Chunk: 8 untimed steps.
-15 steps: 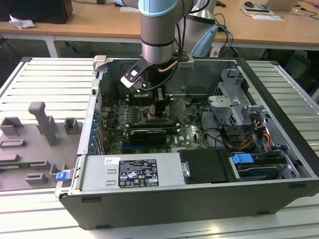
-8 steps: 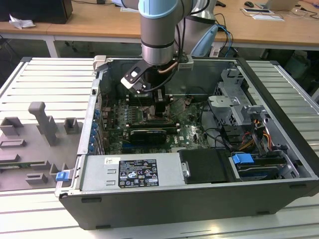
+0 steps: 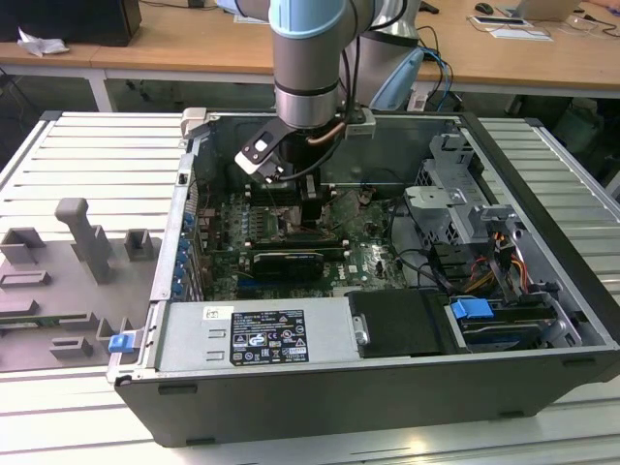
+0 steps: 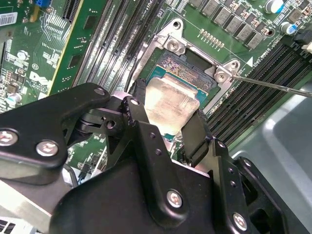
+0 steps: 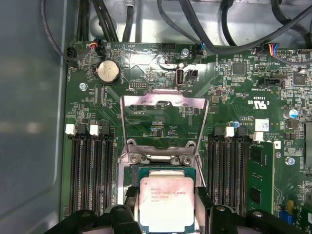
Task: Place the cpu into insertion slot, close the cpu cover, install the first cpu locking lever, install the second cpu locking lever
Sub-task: 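Place the cpu into insertion slot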
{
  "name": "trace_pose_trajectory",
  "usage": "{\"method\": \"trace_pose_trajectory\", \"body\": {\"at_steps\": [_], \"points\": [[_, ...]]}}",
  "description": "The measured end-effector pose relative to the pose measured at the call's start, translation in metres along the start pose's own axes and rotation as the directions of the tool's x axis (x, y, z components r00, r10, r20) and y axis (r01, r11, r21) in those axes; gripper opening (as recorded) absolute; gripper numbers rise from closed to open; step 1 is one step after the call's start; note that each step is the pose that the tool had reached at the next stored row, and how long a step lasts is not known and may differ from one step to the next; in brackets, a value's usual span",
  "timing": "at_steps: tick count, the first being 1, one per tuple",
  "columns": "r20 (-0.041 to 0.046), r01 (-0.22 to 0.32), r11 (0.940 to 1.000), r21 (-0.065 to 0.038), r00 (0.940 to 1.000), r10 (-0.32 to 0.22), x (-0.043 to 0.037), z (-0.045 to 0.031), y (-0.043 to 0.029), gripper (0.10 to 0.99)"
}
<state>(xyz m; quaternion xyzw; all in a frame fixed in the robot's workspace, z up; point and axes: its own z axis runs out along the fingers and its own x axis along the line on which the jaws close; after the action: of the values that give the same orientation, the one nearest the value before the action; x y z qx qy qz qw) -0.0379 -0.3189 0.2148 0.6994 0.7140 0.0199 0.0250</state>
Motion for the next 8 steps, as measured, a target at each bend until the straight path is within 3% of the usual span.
{"method": "trace_pose_trajectory", "body": {"at_steps": [8], "points": [[0.0000,0.000,1.0000,0.000,1.0000,0.000,0.0009,0.0026,-0.0029,0.541]]}}
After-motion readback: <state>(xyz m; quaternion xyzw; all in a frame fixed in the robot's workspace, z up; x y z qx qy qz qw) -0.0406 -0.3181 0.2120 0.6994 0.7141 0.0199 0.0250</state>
